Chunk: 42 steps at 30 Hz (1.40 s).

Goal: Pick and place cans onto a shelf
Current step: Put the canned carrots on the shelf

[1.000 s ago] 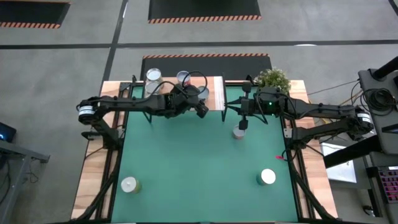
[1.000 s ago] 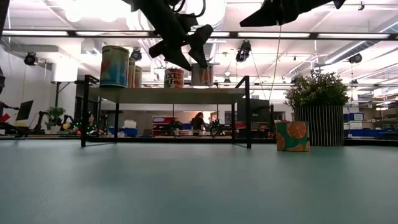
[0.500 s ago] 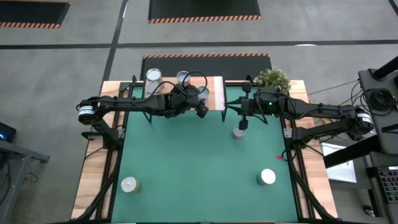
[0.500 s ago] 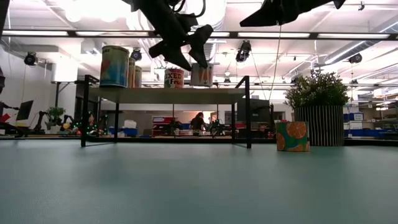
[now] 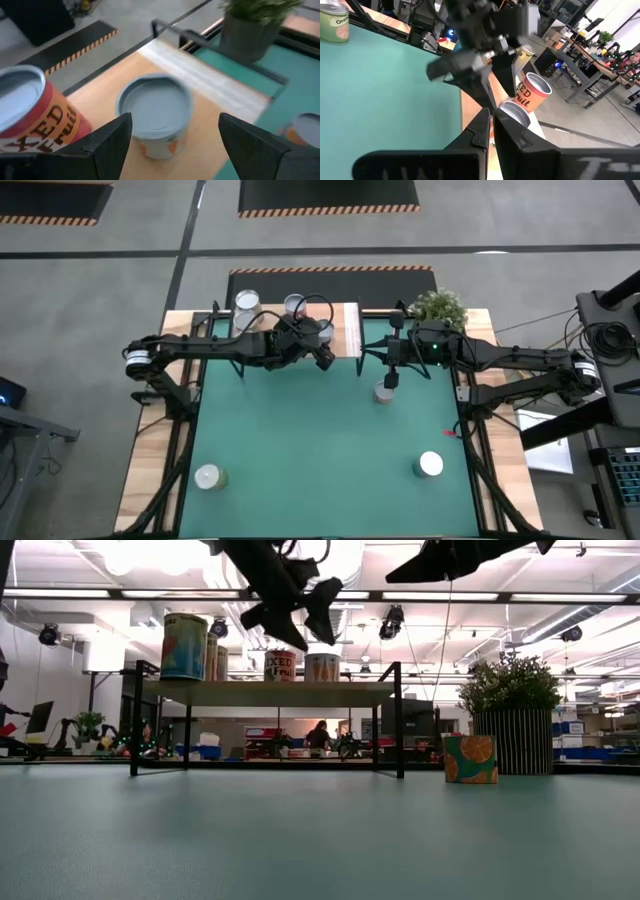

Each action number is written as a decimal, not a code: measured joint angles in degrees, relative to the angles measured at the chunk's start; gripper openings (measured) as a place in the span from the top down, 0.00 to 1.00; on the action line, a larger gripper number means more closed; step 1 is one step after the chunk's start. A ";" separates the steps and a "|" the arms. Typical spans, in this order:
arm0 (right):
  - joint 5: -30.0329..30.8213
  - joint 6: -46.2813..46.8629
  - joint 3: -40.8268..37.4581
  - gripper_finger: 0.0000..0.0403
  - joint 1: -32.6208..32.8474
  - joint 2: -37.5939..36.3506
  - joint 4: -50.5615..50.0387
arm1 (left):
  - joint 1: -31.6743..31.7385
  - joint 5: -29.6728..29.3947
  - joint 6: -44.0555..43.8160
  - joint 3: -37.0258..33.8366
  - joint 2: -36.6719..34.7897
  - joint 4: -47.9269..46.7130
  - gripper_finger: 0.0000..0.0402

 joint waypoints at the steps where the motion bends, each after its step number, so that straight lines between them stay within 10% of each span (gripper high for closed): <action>1: 0.01 0.12 0.00 0.97 0.00 0.00 0.01 | -0.51 -0.02 0.74 0.28 -0.38 0.01 0.30; 15: -0.03 3.35 -0.93 0.97 0.00 0.20 0.41 | -15.91 0.40 23.65 -5.48 -5.96 9.49 0.30; 23: -0.05 6.17 -1.29 0.97 0.00 0.93 0.67 | -25.76 14.32 38.41 -20.51 -9.40 30.81 0.34; 42: 6.63 15.68 2.50 0.97 -0.02 7.88 5.11 | -31.74 13.73 39.05 -36.98 -39.52 24.02 0.89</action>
